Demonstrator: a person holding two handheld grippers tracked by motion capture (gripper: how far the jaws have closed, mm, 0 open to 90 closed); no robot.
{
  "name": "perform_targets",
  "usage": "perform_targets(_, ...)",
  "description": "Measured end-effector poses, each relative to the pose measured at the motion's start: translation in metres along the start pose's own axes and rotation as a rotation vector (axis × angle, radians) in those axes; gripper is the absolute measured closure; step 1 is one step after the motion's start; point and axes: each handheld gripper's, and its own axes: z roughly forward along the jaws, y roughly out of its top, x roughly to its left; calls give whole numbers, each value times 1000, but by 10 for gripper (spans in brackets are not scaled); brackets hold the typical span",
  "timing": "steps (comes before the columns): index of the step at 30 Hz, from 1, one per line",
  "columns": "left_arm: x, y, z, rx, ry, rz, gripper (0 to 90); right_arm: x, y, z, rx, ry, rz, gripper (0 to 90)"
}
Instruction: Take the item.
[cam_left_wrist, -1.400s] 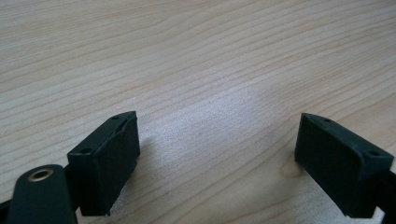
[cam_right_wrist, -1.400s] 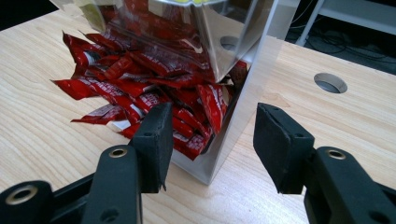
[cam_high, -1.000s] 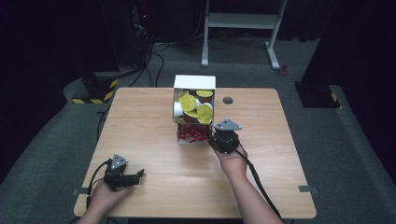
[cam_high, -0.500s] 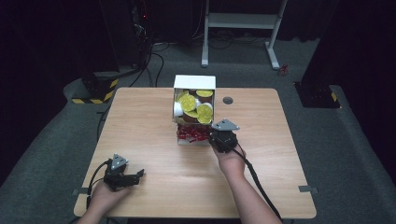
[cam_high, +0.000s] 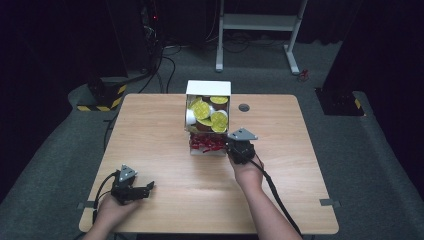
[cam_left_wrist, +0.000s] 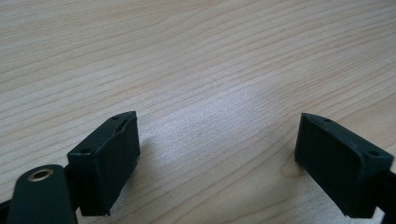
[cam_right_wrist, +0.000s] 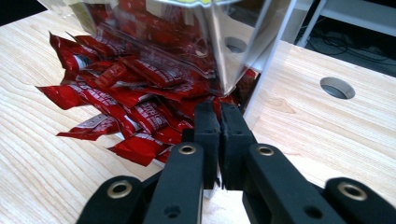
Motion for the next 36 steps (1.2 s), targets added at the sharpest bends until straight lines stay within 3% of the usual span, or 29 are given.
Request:
perform_targets(12, 0, 0, 0, 1, -1, 0, 143, -1, -4, -5, -20, 7, -6, 887)
perform_targets(36, 0, 0, 0, 0, 0, 0, 143, 6, -14, -37, -74, 37, 1, 887)
